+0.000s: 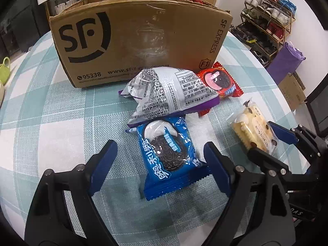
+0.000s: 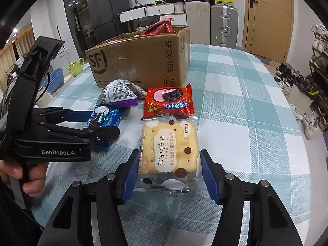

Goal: Organize snacks

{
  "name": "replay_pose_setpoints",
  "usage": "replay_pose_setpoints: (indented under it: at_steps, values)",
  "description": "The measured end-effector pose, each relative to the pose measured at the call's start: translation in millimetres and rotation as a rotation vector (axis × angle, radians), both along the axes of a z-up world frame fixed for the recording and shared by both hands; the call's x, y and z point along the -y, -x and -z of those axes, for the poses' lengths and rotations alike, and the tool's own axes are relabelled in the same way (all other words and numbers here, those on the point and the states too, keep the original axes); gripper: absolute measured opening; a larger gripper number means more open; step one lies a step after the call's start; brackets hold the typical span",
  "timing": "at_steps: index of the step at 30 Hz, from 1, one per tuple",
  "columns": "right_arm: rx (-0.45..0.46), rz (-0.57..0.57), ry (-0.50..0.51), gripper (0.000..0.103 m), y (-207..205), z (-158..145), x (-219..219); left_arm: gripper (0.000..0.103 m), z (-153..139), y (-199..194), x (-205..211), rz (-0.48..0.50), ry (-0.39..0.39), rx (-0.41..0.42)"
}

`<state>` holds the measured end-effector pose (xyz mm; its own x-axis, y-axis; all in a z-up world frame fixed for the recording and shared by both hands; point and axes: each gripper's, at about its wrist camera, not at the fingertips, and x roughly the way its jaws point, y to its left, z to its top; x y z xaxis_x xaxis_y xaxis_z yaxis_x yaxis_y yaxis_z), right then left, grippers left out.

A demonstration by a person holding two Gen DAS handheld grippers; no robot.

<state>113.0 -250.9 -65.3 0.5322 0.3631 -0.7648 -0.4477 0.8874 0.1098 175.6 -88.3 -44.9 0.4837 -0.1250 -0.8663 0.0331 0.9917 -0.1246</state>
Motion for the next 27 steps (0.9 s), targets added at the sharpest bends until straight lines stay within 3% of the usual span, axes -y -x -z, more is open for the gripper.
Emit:
replay_pose_setpoints:
  at_steps: [2, 4, 10, 27]
  values:
    - [0.002, -0.002, 0.001, 0.059, 0, -1, -1, 0.066, -1, 1, 3, 0.018, -0.010, 0.016]
    - [0.008, -0.004, -0.001, 0.059, 1, -2, -3, 0.042, -3, 3, 6, 0.047, 0.010, 0.030]
    - [0.019, -0.015, -0.002, 0.059, 5, -5, -7, 0.042, -6, 8, 13, 0.092, 0.013, 0.054]
    - [0.100, -0.023, -0.016, 0.059, 18, -35, -12, 0.042, -40, 45, -12, 0.053, 0.048, 0.147]
